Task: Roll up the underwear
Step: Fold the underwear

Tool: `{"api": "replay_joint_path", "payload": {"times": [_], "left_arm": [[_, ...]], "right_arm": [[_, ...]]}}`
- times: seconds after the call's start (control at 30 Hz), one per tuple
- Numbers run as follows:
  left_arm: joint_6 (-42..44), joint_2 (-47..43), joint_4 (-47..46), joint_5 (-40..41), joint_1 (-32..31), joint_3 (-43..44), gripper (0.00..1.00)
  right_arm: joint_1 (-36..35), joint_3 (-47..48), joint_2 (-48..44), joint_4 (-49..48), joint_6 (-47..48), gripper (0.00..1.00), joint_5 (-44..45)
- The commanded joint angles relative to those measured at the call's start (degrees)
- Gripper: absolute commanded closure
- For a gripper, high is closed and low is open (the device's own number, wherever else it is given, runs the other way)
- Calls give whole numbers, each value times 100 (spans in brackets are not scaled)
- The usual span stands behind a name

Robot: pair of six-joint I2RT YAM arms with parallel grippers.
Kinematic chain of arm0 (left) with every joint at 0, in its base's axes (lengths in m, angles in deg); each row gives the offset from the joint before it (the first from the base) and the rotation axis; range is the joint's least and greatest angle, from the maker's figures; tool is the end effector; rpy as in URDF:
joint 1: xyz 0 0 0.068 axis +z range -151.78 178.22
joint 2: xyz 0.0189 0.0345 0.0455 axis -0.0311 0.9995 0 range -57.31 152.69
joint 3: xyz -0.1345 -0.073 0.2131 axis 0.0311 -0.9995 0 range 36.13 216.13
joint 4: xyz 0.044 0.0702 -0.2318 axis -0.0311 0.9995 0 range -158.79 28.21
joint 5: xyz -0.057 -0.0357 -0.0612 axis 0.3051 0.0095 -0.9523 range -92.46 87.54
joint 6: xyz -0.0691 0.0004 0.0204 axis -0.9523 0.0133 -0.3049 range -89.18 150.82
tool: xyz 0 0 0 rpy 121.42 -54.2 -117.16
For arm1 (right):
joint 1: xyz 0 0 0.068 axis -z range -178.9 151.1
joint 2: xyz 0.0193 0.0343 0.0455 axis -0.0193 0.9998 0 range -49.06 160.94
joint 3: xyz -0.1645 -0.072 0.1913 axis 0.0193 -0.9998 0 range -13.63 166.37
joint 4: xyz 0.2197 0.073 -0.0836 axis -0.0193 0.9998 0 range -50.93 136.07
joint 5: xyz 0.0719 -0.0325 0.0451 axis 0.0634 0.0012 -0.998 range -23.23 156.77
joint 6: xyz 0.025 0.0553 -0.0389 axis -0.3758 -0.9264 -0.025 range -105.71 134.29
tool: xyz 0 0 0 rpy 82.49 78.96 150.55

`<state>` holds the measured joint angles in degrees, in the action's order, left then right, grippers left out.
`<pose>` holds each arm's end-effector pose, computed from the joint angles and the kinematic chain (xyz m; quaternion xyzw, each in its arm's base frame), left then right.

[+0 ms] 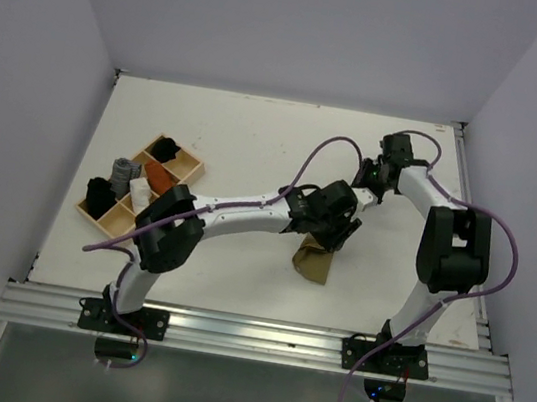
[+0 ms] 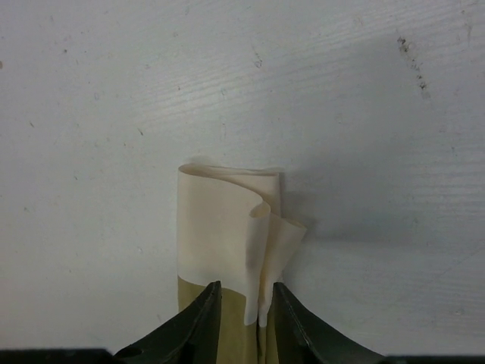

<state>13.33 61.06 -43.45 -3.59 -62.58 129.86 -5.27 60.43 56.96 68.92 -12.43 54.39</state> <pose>0.2229 -0.4013 0.1932 0.3498 0.8720 -0.2232 0.2595 0.3743 0.0547 0.1702 0.1444 0.9537 0.1692 0.2023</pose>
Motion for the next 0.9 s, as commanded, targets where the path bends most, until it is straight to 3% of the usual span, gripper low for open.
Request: {"api": "replay_joint_path", "payload": {"times": [0.0, 0.23, 0.47, 0.87], "left_arm": [[-228, -709, -284, -282, 444, 33, 54], [-158, -877, -460, -695, 1368, -751, 55], [-579, -1070, -1136, -1381, 1342, -1533, 55], [-501, -1298, -1128, -1215, 1167, -1973, 56]], "right_arm": [[4, 161, -345, 504, 123, 62, 43], [4, 257, -205, 689, 36, 64, 43], [4, 627, 349, 768, -35, 64, -168], [4, 1260, 1017, 1190, -571, 58, 183]]}}
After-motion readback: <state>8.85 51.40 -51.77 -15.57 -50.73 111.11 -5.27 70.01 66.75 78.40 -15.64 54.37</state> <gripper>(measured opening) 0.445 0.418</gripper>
